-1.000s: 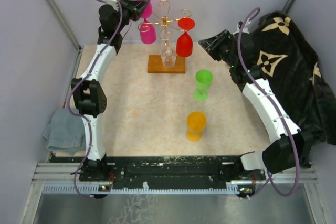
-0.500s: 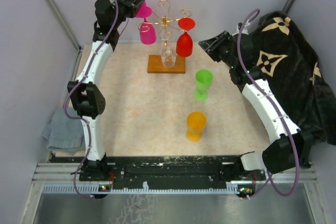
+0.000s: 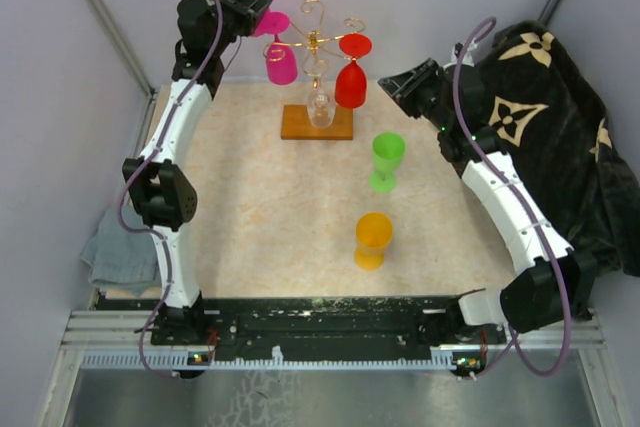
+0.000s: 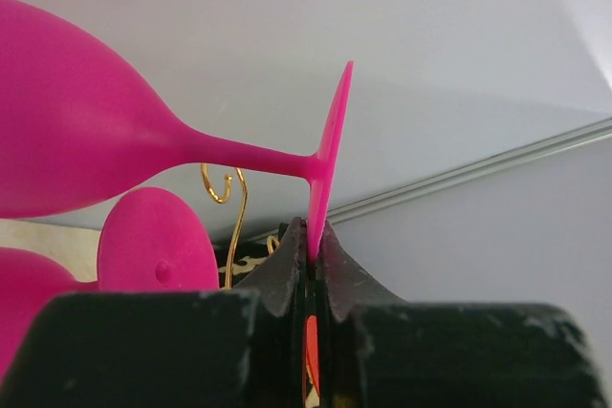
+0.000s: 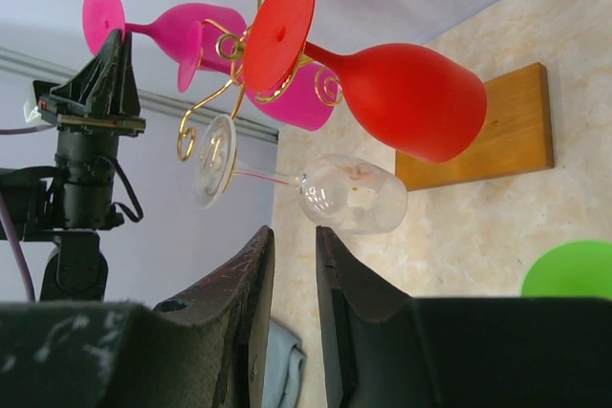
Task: Place the wine glass upside down on the wine glass rack
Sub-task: Turn the wine glass upside down at the wine rack.
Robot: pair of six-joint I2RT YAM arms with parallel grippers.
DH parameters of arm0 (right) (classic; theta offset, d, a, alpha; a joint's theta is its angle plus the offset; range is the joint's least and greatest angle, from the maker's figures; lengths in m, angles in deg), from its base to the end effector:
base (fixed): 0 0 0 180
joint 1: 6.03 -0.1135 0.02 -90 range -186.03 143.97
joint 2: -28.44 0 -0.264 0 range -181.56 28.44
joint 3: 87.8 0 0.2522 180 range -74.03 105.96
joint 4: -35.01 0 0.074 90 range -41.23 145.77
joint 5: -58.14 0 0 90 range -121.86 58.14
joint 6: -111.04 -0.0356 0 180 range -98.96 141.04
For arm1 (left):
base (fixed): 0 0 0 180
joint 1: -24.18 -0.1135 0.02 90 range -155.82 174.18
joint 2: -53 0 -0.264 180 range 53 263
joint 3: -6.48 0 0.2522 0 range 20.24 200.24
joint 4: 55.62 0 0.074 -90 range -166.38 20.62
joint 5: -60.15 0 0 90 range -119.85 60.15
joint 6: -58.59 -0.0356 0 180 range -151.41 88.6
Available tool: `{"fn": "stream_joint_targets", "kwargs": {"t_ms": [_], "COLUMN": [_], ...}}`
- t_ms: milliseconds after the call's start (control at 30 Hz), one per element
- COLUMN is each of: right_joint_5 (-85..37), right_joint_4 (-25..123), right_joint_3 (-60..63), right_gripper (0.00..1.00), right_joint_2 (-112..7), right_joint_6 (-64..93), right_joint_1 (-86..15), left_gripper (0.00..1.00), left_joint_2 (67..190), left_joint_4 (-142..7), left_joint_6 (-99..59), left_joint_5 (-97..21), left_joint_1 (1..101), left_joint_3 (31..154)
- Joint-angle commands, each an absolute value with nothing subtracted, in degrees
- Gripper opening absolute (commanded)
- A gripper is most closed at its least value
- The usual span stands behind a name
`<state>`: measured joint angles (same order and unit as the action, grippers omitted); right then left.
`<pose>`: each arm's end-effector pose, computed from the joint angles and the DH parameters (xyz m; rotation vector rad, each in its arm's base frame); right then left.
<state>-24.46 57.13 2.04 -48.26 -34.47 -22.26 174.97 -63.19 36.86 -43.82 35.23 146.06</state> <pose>0.2991 0.0918 0.4107 0.5220 1.7648 1.0163 0.4960 -0.1056 0.4327 -0.5324 1.4396 -1.2993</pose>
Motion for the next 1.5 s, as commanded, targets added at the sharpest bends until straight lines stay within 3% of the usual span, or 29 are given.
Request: {"fn": "stream_joint_targets", "kwargs": {"t_ms": [0, 800, 1267, 1467], "right_joint_5": [-22.6, -12.5, -11.4, -11.2], "right_joint_4": [51.8, 38.0, 46.9, 47.4], "right_joint_3": [2.9, 31.0, 60.7, 66.9], "right_gripper": [0.25, 0.26, 0.26, 0.26], "right_joint_2": [-46.1, -74.1, -91.4, -96.8], "right_joint_6": [-32.7, -37.7, -37.7, -40.4], "right_joint_1": [-21.5, -20.7, -22.9, -23.9], "left_gripper": [0.0, 0.0, 0.0, 0.0], "left_joint_2": [169.1, 159.4, 159.4, 159.5], "left_joint_4": [-63.2, -65.3, -66.1, -66.2], "left_joint_6": [32.8, 30.9, 31.1, 31.3], "left_joint_5": [-41.8, -44.2, -45.5, -46.1], "left_joint_1": [34.4, 29.7, 29.5, 29.6], "left_joint_3": [144.4, 135.7, 136.6, 136.6]}}
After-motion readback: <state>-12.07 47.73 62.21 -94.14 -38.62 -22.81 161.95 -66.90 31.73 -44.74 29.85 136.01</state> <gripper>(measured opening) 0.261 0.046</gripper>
